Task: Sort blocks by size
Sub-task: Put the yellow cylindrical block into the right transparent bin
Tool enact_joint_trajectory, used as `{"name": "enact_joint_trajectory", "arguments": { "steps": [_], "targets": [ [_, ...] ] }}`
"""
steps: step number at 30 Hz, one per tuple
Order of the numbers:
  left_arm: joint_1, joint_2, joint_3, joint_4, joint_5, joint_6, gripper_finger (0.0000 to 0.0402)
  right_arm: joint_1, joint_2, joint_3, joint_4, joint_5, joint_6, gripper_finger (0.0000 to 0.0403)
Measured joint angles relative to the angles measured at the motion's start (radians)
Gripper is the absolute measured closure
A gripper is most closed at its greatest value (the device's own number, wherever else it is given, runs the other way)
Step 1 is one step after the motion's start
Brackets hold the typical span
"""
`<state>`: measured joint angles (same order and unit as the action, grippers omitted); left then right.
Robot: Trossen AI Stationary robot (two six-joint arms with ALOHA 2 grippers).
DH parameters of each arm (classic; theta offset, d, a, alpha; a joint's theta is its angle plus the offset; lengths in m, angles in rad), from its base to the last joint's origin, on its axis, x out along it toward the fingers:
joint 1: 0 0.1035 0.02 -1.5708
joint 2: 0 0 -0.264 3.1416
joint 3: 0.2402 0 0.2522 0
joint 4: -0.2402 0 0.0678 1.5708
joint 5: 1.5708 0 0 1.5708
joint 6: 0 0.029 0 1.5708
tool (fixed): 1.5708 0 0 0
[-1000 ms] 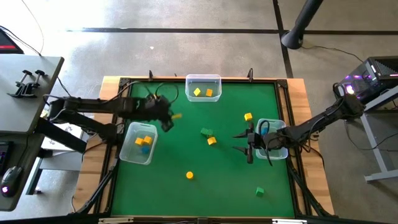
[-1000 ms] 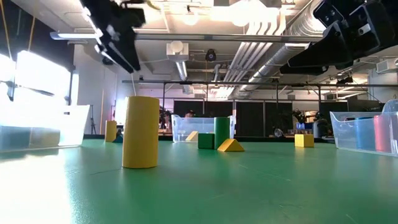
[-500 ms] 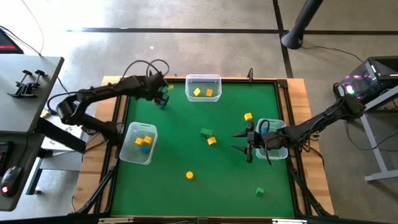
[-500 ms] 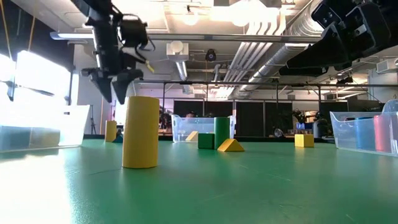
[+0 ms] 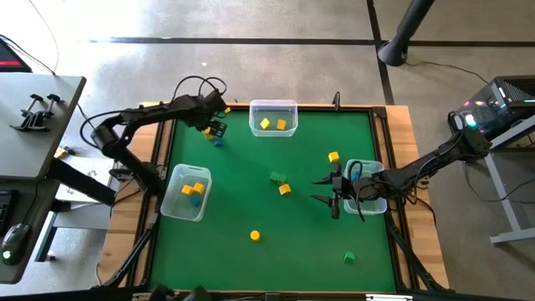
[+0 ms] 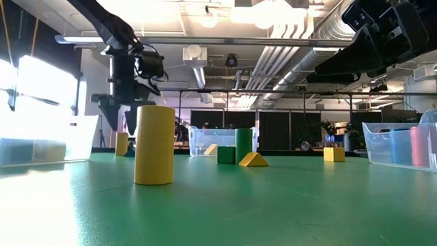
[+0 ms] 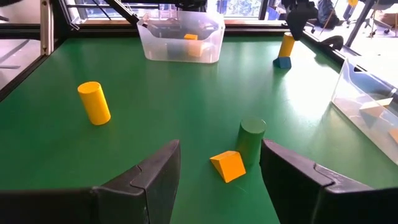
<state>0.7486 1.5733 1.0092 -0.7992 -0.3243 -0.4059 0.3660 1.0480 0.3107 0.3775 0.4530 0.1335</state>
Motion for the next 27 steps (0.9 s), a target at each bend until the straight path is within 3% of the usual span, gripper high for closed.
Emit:
{"name": "enact_joint_trajectory", "arguments": {
  "steps": [13, 27],
  "targets": [
    [-0.001, 0.1, 0.0, 0.009, 0.08, 0.034, 0.0127, 0.0, 0.0, 0.0, -0.001, 0.0, 0.007, 0.0192],
    [-0.001, 0.113, 0.0, -0.011, 0.113, 0.068, 0.024, 0.0, 0.0, 0.0, -0.001, 0.0, 0.006, 0.0192]
  ]
}}
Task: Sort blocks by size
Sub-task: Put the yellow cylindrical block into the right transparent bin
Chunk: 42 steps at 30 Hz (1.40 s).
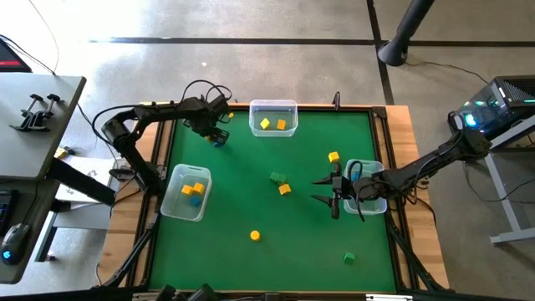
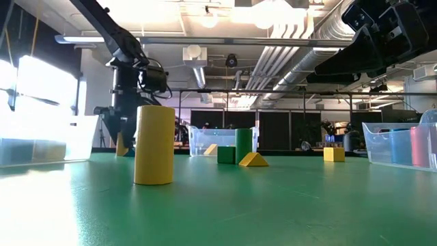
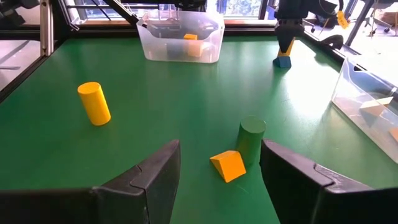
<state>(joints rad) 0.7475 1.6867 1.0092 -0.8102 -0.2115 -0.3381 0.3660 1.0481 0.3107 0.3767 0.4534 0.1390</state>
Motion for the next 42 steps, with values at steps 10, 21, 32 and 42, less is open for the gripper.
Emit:
{"name": "enact_joint_trajectory", "arguments": {
  "steps": [10, 21, 32, 42],
  "targets": [
    [-0.003, -0.007, 0.001, -0.005, 0.0, 0.001, 0.029, 0.0, 0.0, 0.0, 0.0, 0.0, -0.005, 0.0192],
    [-0.143, -0.147, 0.0, -0.055, 0.0, -0.021, 0.029, 0.0, 0.0, 0.0, -0.026, 0.004, 0.016, 0.0192],
    [-0.498, -0.199, 0.0, 0.514, 0.104, -0.026, 0.029, 0.036, 0.0, 0.0, 0.014, 0.074, -0.188, 0.0192],
    [-0.801, -0.107, 0.0, 1.26, 0.117, 0.09, 0.029, 0.135, 0.0, 0.0, 0.366, 0.261, -0.462, 0.0192]
  ]
}}
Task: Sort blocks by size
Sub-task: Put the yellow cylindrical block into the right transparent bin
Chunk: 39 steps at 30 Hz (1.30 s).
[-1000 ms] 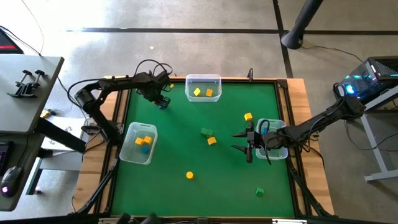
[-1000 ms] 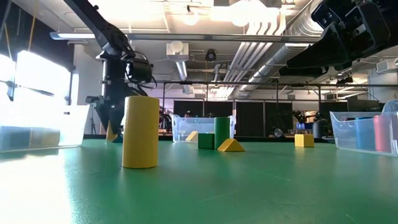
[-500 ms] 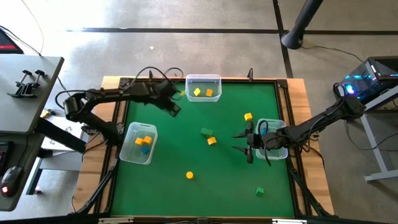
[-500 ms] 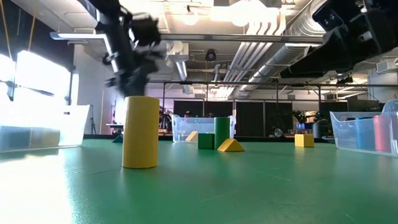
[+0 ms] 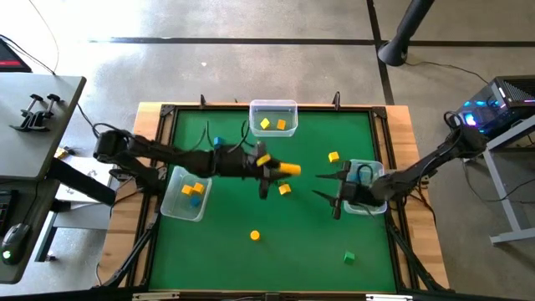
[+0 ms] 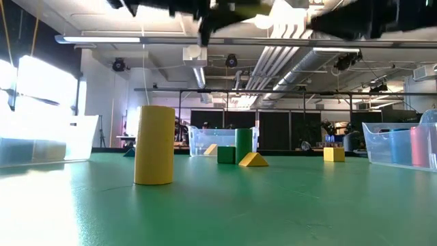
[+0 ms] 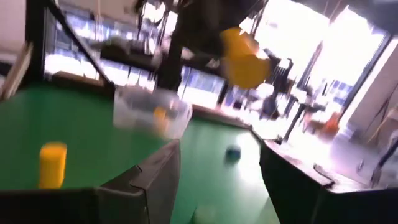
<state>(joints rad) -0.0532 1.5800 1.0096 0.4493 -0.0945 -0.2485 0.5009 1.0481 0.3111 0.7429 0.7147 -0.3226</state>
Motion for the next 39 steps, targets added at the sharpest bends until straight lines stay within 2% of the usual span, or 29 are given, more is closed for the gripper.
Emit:
{"name": "enact_joint_trajectory", "arguments": {
  "steps": [4, 10, 15, 22, 30, 33, 39],
  "targets": [
    [-0.075, 0.036, 0.0, 0.127, 0.0, 0.016, 0.029, 0.011, 0.0, 0.029, 0.077, -0.026, -0.135, 0.0192],
    [-0.128, 0.057, 0.0, 0.172, -0.051, 0.018, 0.0289, 0.01, 0.0, 0.135, -0.039, -0.117, -0.283, 0.0192],
    [-0.132, 0.057, 0.0, 0.18, -0.074, 0.018, 0.0289, 0.01, 0.001, 0.2, -0.155, -0.145, -0.304, 0.0192],
    [-0.124, 0.057, 0.0, 0.185, -0.076, 0.017, 0.0289, -0.009, 0.065, 0.231, -0.122, -0.169, -0.318, 0.0192],
    [-0.124, 0.056, -0.001, 0.179, -0.08, 0.016, 0.0289, -0.031, 0.18, 0.281, 0.008, -0.087, -0.371, 0.0192],
    [-0.124, 0.056, -0.002, 0.178, -0.08, 0.016, 0.0289, -0.031, 0.194, 0.294, 0.018, -0.085, -0.375, 0.0192],
    [-0.123, 0.056, -0.001, 0.171, -0.08, 0.016, 0.0289, -0.03, 0.193, 0.299, 0.021, -0.008, -0.385, 0.0192]
  ]
}}
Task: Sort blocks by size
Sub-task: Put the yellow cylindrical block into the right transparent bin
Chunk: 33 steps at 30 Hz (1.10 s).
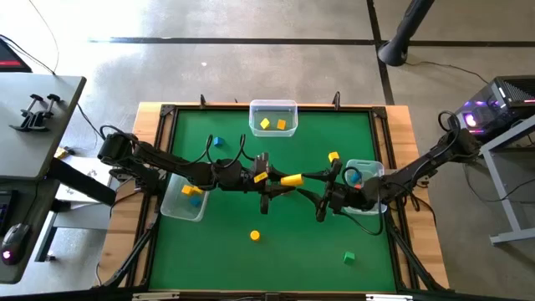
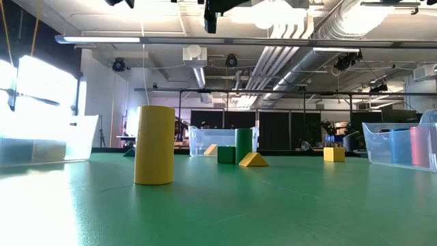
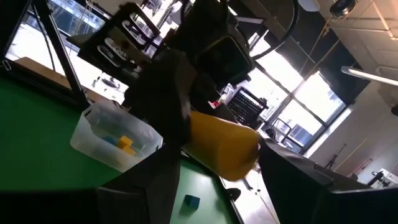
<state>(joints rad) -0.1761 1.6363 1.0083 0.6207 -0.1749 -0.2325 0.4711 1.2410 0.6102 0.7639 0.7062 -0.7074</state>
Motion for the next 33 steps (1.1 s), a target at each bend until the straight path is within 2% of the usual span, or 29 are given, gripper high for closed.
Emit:
{"name": "enact_joint_trajectory", "arguments": {
  "steps": [9, 13, 20, 33],
  "targets": [
    [-0.002, 0.0, 0.001, -0.05, 0.018, 0.001, 0.0289, 0.073, -0.006, 0.0, -0.044, 0.017, -0.008, 0.0192],
    [-0.002, 0.0, 0.001, -0.079, 0.046, 0.001, 0.0289, 0.071, -0.006, 0.0, -0.05, 0.016, -0.008, 0.0192],
    [-0.003, 0.001, 0.001, -0.091, 0.108, 0.017, 0.0289, 0.034, -0.009, 0.0, -0.12, -0.129, 0.043, 0.0192],
    [-0.003, 0.001, 0.001, -0.12, 0.126, 0.017, 0.0289, -0.021, -0.007, -0.001, -0.172, -0.257, 0.139, 0.0194]
  ]
}}
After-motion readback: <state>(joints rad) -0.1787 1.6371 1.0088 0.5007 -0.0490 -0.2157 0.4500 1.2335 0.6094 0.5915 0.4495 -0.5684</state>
